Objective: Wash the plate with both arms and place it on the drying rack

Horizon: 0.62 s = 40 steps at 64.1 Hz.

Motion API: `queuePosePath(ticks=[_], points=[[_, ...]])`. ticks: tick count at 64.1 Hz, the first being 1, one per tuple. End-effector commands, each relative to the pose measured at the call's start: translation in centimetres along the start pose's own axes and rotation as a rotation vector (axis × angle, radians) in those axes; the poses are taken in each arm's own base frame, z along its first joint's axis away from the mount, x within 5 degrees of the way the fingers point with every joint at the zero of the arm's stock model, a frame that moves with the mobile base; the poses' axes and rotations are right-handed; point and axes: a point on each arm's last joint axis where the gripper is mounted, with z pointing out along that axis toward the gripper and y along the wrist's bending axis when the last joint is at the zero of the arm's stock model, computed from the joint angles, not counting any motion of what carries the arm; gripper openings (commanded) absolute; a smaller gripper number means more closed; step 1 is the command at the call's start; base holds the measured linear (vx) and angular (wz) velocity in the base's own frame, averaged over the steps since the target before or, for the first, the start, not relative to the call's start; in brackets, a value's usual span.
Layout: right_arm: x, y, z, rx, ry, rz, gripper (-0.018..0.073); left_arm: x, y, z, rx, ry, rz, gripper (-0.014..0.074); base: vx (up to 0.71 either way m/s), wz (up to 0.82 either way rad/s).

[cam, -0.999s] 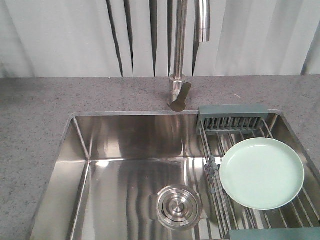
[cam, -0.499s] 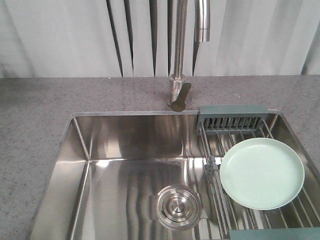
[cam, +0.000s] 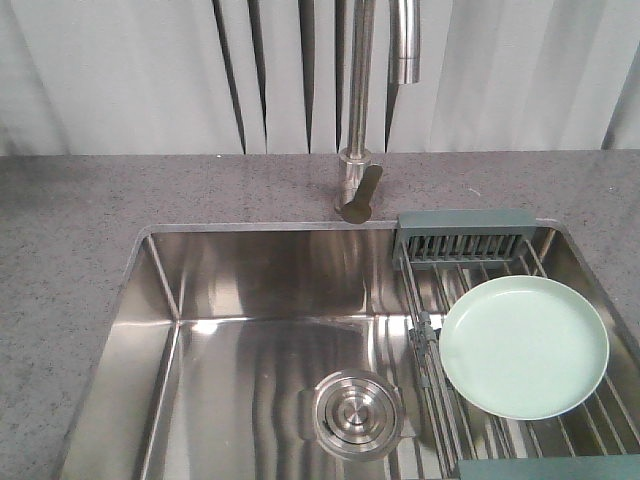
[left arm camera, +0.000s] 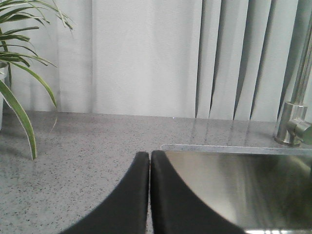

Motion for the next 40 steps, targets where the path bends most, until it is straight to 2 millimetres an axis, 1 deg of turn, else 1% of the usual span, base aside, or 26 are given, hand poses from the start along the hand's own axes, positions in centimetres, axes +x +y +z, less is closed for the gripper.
queuePosePath(ticks=[1,40], points=[[-0.16,0.06,-0.05,-0.007,-0.072,-0.003,-0.0010,-0.06,0.05,-0.09,0.004,-0.071,-0.011,-0.0005,0.00,0.00],[-0.16,0.06,-0.05,-0.007,-0.073,-0.004,-0.0010,-0.06,0.05,-0.09,0.004,-0.071,-0.011,-0.0005,0.00,0.00]])
